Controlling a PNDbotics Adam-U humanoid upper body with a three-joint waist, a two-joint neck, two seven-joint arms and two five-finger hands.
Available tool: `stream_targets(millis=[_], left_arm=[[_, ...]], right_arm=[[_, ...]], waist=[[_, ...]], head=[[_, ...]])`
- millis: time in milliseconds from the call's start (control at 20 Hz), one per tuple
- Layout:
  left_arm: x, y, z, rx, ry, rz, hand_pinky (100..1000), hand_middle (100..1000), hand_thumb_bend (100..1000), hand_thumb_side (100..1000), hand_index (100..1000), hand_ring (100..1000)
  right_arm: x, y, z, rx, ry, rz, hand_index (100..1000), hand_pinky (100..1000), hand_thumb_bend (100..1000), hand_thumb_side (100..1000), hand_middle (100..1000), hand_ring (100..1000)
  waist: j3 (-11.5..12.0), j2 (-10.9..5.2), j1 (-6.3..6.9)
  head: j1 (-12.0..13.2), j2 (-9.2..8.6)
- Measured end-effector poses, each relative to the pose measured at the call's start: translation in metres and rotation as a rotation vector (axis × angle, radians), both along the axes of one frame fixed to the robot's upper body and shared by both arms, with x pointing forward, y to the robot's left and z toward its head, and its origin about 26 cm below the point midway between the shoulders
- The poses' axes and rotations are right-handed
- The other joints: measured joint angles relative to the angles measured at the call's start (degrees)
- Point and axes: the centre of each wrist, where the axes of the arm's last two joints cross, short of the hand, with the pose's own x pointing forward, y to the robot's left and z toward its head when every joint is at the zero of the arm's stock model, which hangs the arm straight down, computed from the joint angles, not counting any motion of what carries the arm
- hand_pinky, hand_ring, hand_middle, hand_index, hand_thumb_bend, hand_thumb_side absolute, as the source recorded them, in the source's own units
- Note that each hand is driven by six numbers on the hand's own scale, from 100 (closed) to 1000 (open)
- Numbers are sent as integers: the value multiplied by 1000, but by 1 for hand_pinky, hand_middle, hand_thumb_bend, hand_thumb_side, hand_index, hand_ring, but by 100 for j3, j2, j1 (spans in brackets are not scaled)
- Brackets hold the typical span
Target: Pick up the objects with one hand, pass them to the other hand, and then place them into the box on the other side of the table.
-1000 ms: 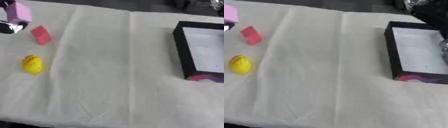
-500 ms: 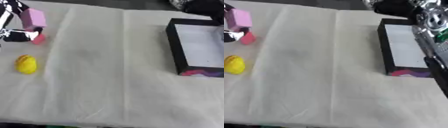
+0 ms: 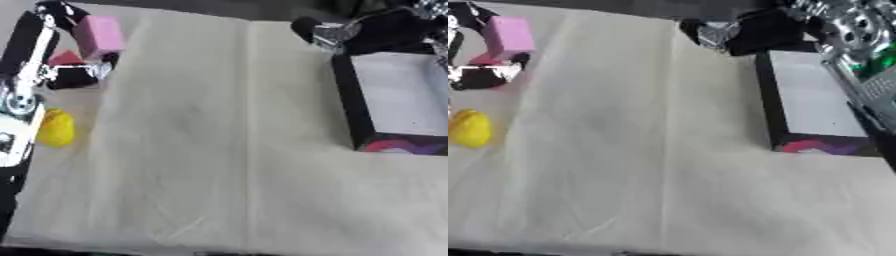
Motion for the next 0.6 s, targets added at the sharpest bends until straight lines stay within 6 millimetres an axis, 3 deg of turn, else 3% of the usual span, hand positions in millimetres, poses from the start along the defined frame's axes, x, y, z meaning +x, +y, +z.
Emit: stream_targets(millis=[300, 600], left_arm=[[-6, -16, -3, 16, -120, 30, 687, 457, 100, 100, 578, 495], [-10, -32, -11, 52, -211, 54, 681, 462, 100, 100, 581, 501]], right_arm=[[-2, 18, -4, -51, 26, -6, 1000, 873, 346, 284, 886, 897], [-5, 40, -5, 50, 118, -17, 1000, 879, 286, 340, 890, 899]], waist=[[-44, -2, 30], [-86, -3, 32]], head=[[-47, 46], [-127, 52]])
